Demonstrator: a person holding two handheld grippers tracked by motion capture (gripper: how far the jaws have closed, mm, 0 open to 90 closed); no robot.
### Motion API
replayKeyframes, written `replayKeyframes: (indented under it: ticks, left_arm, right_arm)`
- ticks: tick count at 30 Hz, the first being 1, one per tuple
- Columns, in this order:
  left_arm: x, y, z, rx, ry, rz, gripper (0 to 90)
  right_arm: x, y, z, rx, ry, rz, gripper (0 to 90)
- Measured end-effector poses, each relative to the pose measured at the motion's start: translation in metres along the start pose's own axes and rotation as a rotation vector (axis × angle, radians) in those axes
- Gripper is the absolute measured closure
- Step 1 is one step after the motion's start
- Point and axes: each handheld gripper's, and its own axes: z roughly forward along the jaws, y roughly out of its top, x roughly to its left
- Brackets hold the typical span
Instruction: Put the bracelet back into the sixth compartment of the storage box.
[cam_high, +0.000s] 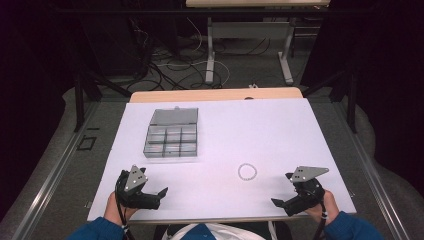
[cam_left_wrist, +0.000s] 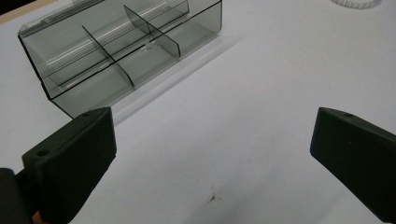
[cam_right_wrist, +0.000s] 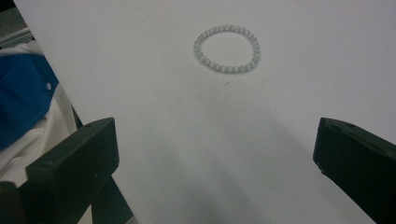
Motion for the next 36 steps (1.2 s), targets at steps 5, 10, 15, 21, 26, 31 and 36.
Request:
replayKeyframes:
  ticks: [5, 10, 15, 21, 26, 31, 36]
  left_arm:
    - [-0.001, 0.000, 0.001, 0.020, 0.000, 0.010, 0.5]
    - [-0.002, 0.001, 0.003, 0.016, 0.001, 0.016, 0.7]
    - [-0.001, 0.001, 0.003, 0.022, -0.005, 0.022, 0.8]
    - [-0.001, 0.001, 0.003, 0.022, -0.004, 0.017, 0.8]
    - [-0.002, 0.001, 0.003, 0.015, 0.000, 0.014, 0.8]
    - [-0.002, 0.001, 0.003, 0.017, 0.005, 0.017, 0.8]
    - [-0.002, 0.000, 0.003, 0.020, -0.001, 0.020, 0.7]
  right_arm:
    - [0.001, 0.003, 0.001, 0.009, 0.015, -0.012, 0.0]
    - [0.000, 0.006, 0.001, 0.008, 0.008, -0.016, 0.0]
    - [-0.001, 0.009, 0.005, 0.003, 0.007, -0.009, 0.0]
    - [-0.001, 0.017, 0.014, 0.021, 0.017, -0.033, 0.1]
    - [-0.001, 0.023, 0.019, 0.032, 0.022, -0.022, 0.2]
    - [-0.002, 0.029, 0.024, 0.024, 0.021, -0.034, 0.1]
    - [-0.002, 0.035, 0.031, 0.034, 0.041, -0.034, 0.0]
